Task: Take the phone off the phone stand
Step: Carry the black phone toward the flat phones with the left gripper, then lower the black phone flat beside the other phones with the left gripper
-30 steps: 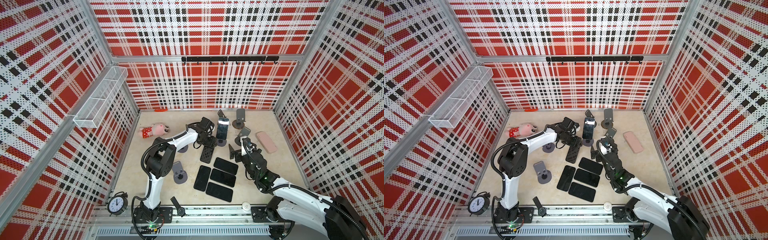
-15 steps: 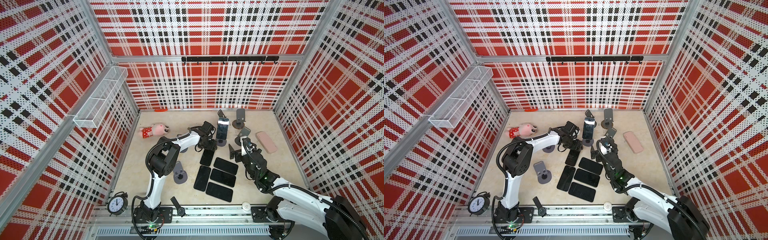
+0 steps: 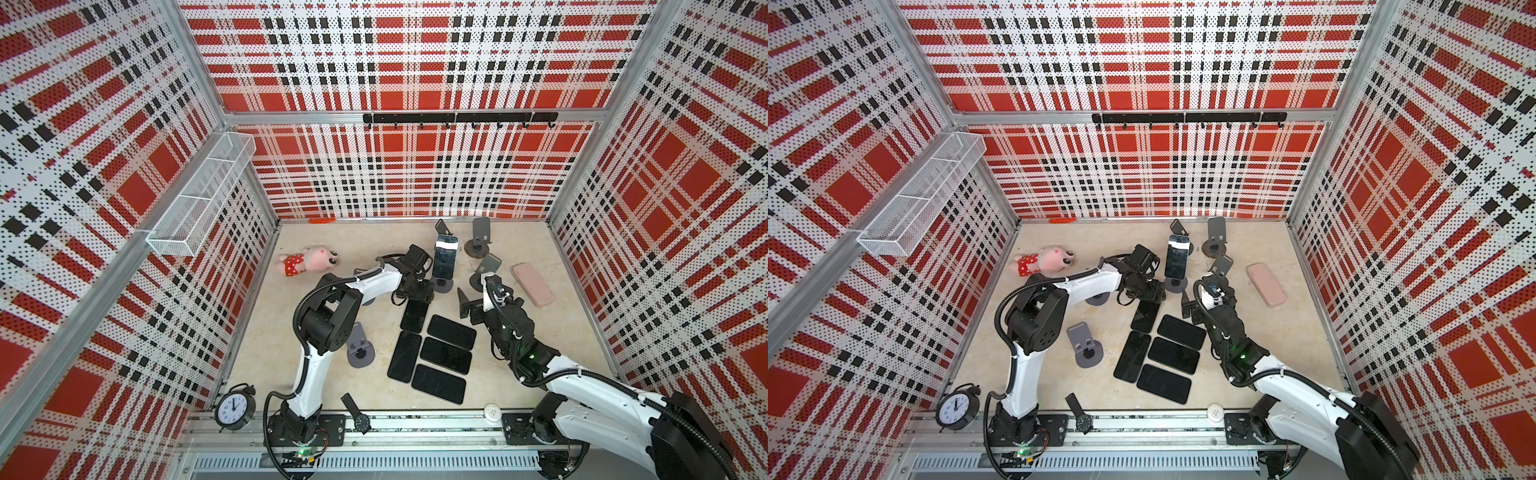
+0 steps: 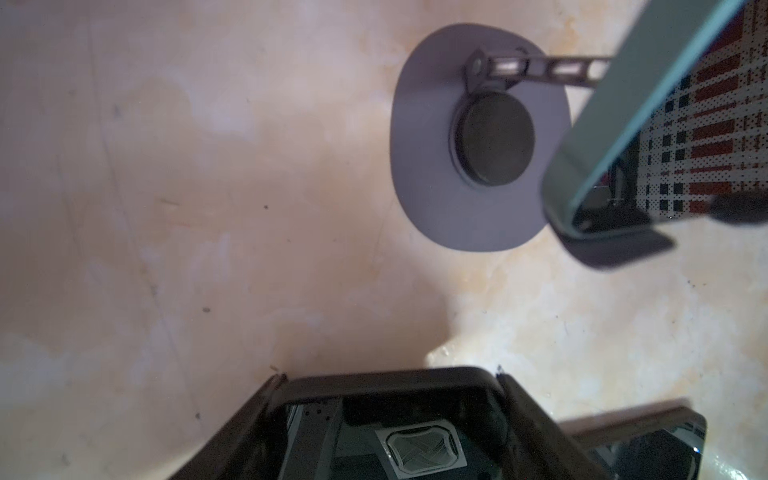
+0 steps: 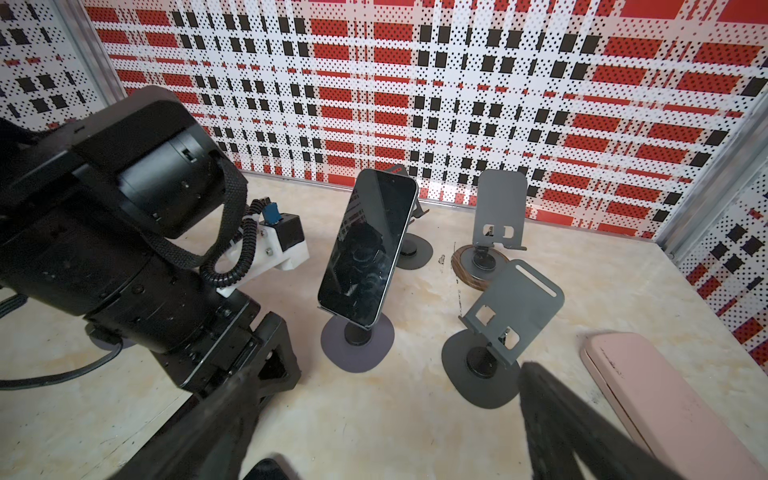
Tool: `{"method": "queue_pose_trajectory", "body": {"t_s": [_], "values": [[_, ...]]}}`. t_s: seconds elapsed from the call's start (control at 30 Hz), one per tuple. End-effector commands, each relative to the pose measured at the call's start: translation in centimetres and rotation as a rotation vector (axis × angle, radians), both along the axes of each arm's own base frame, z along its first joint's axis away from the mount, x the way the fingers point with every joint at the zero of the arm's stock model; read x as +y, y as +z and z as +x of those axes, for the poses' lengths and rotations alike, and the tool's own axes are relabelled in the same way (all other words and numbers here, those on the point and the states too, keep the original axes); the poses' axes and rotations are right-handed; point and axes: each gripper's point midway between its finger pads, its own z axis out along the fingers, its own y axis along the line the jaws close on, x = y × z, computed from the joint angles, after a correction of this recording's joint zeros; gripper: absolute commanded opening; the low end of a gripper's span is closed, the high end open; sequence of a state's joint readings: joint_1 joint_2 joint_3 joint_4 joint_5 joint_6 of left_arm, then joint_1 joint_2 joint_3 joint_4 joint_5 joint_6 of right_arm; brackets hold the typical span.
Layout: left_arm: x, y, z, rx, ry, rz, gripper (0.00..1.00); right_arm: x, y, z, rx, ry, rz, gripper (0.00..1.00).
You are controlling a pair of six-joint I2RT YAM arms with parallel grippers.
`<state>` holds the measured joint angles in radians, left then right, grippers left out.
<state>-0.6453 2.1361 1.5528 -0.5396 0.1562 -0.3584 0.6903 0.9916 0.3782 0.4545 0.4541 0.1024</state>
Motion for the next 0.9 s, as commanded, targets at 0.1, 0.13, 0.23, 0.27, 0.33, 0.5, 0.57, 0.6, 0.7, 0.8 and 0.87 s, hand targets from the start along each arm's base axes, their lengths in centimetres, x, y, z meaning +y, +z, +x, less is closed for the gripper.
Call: {"method": "queue_pose_trajectory", "body": {"t_s": [0.1,0.13,0.23,0.27,0.33,0.5,0.57,0.6,0.7,0.8,0.87], "values": [[-1.0,-2.1,-0.9,0.043,0.017,-0.008,0.66,-0.2,0.6,-0.2,-0.024,-0.004,0.018,1.00],[-0.9,-2.2,-0.8,0.042,0.021,-0.005,0.66,-0.3,0.5,-0.2,-0.024,-0.006,0.017,1.00],[-0.9,-2.4,-0.8,0.045,0.029,-0.002,0.67,-0.3,0.6,-0.2,-0.025,-0.004,0.019,1.00],[-0.9,-2.5,-0.9,0.049,0.030,-0.003,0.67,-0.2,0.6,-0.2,-0.025,-0.003,0.020,1.00],[-1.1,-2.6,-1.2,0.055,0.017,-0.006,0.67,-0.3,0.7,-0.2,-0.026,-0.004,0.020,1.00],[-1.0,-2.9,-1.4,0.056,0.011,0.010,0.69,-0.3,0.7,-0.3,-0.027,-0.003,0.023,1.00],[-1.0,-3.0,-1.5,0.055,0.009,0.018,0.69,-0.3,0.8,-0.3,-0.027,-0.003,0.025,1.00],[-0.9,-3.0,-1.5,0.054,0.011,0.021,0.69,-0.3,0.7,-0.3,-0.027,-0.003,0.024,1.00],[-0.9,-3.1,-1.5,0.045,0.003,0.039,0.70,-0.3,0.7,-0.3,-0.027,-0.004,0.024,1.00],[-0.5,-3.3,-1.4,0.036,0.007,0.073,0.71,-0.3,0.6,-0.3,-0.025,-0.006,0.022,1.00],[-0.4,-3.5,-1.3,0.034,0.011,0.080,0.71,-0.3,0.7,-0.3,-0.026,-0.004,0.023,1.00]]}}
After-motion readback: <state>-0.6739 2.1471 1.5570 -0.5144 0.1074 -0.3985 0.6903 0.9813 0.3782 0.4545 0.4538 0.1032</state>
